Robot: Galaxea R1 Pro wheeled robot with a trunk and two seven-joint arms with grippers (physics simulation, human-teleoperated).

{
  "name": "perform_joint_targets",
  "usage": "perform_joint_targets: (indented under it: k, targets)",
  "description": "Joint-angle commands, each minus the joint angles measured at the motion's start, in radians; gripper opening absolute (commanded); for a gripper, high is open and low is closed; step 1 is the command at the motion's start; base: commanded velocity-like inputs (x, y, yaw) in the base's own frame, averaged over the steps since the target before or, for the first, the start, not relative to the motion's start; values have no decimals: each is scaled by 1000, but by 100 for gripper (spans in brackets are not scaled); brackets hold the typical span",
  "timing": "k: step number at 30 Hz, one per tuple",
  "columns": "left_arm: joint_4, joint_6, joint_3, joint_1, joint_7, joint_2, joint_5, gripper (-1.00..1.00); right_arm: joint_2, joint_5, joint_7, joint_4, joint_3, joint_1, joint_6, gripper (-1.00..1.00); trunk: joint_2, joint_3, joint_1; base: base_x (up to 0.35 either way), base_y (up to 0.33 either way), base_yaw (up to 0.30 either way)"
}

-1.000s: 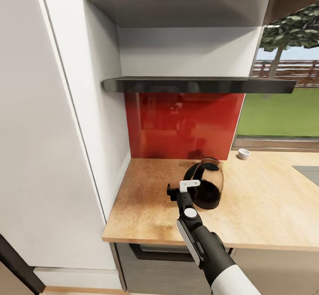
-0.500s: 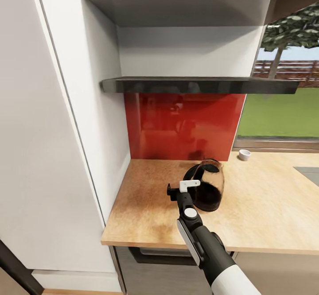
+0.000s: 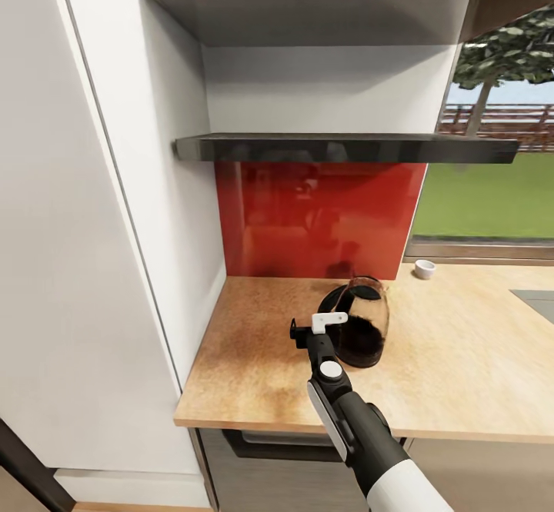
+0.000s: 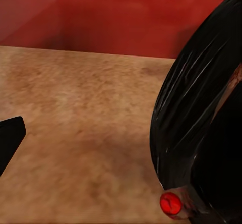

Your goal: Set up a coffee station on the kitchen countertop: keep the coffee maker on the countertop, move the bottle of coffee from the kitchen shelf to the counter next to the coffee maker, place a paper coffee filter on top of the coffee maker, put the saucer next to the coffee maker with the coffee cup on the saucer, and place the electric kettle next to the coffee maker.

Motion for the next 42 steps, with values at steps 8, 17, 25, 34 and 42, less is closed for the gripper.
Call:
perform_joint_targets:
  k: [8, 17, 25, 34, 42]
  targets:
    - [1, 2, -8, -1, 2, 0, 3, 100, 0, -4, -6, -1, 2, -1, 5, 100, -2, -2, 1, 4, -7, 0]
    - [2, 2, -8, -1, 2, 0, 3, 100, 0, -4, -6, -1, 2, -1, 5, 100, -2, -2, 1, 0, 0, 0]
    - [1, 2, -9, -1, 2, 0, 3, 100, 0, -4, -6, -1, 2, -1, 6, 100, -2, -2, 1, 0, 0, 0]
    - [0, 2, -9, -1, 2, 0, 3, 100, 0, -2, -6, 6, 1, -1, 6, 100, -2, -2, 1, 19, 0, 0]
    - [0, 2, -8, -1, 2, 0, 3, 100, 0, -2, -7, 57, -3, -1, 5, 100, -2, -2, 1, 0, 0, 0]
